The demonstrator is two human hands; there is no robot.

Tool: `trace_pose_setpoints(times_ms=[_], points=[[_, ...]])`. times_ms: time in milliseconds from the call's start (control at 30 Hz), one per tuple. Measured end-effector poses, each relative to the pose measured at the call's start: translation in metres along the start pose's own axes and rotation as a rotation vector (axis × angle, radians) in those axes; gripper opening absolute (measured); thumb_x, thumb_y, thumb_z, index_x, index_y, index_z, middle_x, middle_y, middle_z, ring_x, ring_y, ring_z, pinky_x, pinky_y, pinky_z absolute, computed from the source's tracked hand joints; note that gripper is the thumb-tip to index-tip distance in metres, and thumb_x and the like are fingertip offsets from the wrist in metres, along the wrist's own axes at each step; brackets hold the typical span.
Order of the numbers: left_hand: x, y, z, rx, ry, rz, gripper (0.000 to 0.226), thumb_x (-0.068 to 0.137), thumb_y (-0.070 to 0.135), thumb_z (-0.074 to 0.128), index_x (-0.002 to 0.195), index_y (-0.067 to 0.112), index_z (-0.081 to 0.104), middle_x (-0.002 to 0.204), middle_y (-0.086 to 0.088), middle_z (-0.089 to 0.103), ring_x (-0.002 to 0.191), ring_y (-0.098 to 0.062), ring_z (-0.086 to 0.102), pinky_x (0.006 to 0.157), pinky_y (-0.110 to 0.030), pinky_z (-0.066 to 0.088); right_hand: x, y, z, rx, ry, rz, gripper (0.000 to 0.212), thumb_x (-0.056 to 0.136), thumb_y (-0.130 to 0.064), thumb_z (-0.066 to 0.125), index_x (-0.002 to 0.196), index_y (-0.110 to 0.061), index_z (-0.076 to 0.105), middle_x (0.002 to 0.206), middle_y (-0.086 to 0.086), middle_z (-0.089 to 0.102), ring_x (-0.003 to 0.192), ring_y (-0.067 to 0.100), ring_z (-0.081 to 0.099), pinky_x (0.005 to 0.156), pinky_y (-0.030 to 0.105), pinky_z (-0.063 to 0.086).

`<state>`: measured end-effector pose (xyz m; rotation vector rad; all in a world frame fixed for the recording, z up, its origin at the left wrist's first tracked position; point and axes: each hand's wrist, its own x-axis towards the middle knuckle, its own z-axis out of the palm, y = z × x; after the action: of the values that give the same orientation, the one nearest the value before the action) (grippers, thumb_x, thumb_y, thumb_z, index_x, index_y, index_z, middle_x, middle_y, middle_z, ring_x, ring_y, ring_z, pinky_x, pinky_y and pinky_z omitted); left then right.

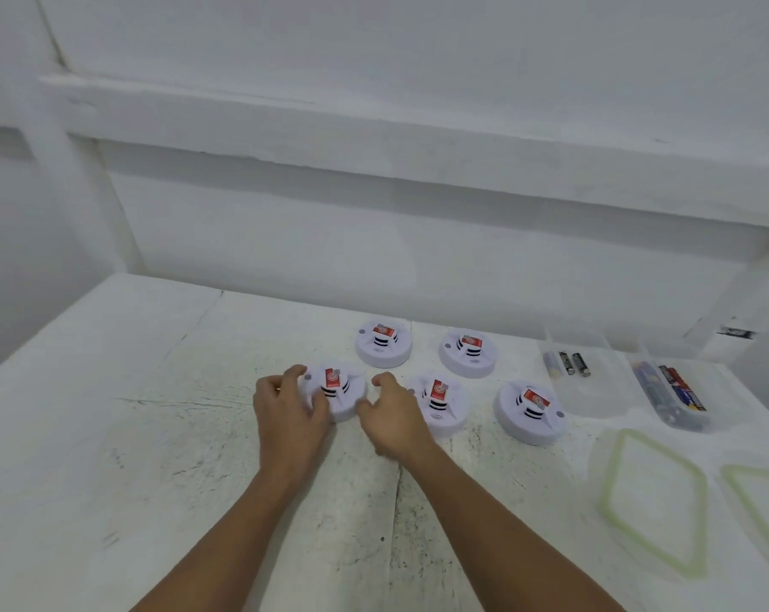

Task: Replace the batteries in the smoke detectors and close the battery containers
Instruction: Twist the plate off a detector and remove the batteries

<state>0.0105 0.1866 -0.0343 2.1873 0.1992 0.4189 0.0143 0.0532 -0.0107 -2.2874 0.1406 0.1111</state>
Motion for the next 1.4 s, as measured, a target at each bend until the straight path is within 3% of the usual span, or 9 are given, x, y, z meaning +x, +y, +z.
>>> trace_pose_setpoints(times_ms=[67,233,433,567,733,867,1033,1200,1400], points=[[0.005,-0.007,-0.001,0.054,-0.090,-0.079,0.044,0.091,0.024,0.058,0.131,0.010,0.050,0.123,-0.017,0.046,0.115,-0.031,0.042,0.089,-0.033,0.035,0.003,-0.009,0.004,0.120,-0.087,0.124,0.036,0.092,-0.024,0.043,0.125,-0.011,0.040,0.109,0.012,0.059,0.070,0.026,0.065,0.063,0.038,0.058],[0.014,-0.019,-0.005,0.009,-0.192,-0.076,0.013,0.087,0.026,0.057,0.094,0.016,0.063,0.086,-0.008,0.061,0.088,-0.027,0.056,0.060,-0.027,0.034,0.006,-0.028,0.004,0.366,-0.175,0.253,0.019,0.089,-0.014,0.044,0.106,-0.012,0.053,0.098,0.012,0.058,0.071,0.025,0.057,0.070,0.041,0.059],[0.002,-0.014,-0.017,-0.182,-0.102,-0.095,0.038,0.083,0.016,0.067,0.120,0.019,0.059,0.108,0.000,0.062,0.094,-0.015,0.061,0.075,-0.025,0.050,0.001,-0.031,-0.003,0.744,-0.232,0.297,0.025,0.092,-0.015,0.051,0.116,-0.017,0.046,0.110,0.011,0.063,0.083,0.024,0.067,0.069,0.036,0.056],[-0.016,0.008,-0.023,-0.353,-0.008,-0.114,0.017,0.091,0.022,0.061,0.108,0.019,0.057,0.103,0.004,0.063,0.092,-0.013,0.061,0.068,-0.019,0.046,-0.008,-0.027,-0.013,0.878,-0.184,0.303,0.022,0.095,-0.023,0.053,0.114,-0.020,0.043,0.116,0.013,0.061,0.093,0.031,0.069,0.069,0.036,0.057],[-0.040,0.030,-0.025,-0.447,0.030,-0.154,0.026,0.090,0.048,0.054,0.089,0.022,0.053,0.085,0.003,0.063,0.081,-0.013,0.063,0.071,-0.033,0.054,-0.034,-0.013,-0.032,0.764,-0.064,0.206,0.014,0.096,-0.033,0.050,0.102,-0.021,0.048,0.114,0.010,0.059,0.096,0.029,0.067,0.074,0.033,0.060],[-0.061,0.037,-0.015,-0.459,-0.123,-0.142,0.030,0.090,0.049,0.052,0.108,0.025,0.057,0.082,-0.001,0.067,0.079,-0.013,0.066,0.071,-0.031,0.054,-0.061,0.009,-0.050,0.686,-0.006,0.161,0.018,0.094,-0.036,0.054,0.096,-0.019,0.048,0.113,0.010,0.059,0.093,0.028,0.066,0.072,0.033,0.059],[-0.088,0.045,0.001,-0.494,-0.354,-0.036,0.011,0.090,0.031,0.061,0.101,0.028,0.063,0.091,0.005,0.068,0.077,0.003,0.063,0.063,-0.008,0.046,-0.092,0.044,-0.078,0.645,0.113,0.167,0.022,0.094,-0.029,0.056,0.085,-0.010,0.049,0.091,0.008,0.057,0.087,0.023,0.065,0.077,0.037,0.059],[-0.101,0.046,0.018,-0.515,-0.606,0.021,0.024,0.082,0.014,0.073,0.104,0.020,0.065,0.104,0.003,0.069,0.091,0.000,0.066,0.076,-0.011,0.049,-0.112,0.081,-0.098,0.453,0.240,0.176,0.026,0.084,-0.031,0.063,0.070,-0.015,0.048,0.079,0.003,0.053,0.077,0.017,0.053,0.078,0.042,0.054],[-0.102,0.049,0.030,-0.551,-0.740,0.017,0.036,0.071,0.004,0.082,0.100,0.020,0.069,0.108,0.002,0.071,0.103,-0.009,0.067,0.090,-0.022,0.052,-0.127,0.104,-0.099,0.274,0.251,0.154,0.015,0.082,-0.024,0.065,0.071,-0.024,0.054,0.093,-0.002,0.057,0.084,0.015,0.058,0.064,0.022,0.036]])
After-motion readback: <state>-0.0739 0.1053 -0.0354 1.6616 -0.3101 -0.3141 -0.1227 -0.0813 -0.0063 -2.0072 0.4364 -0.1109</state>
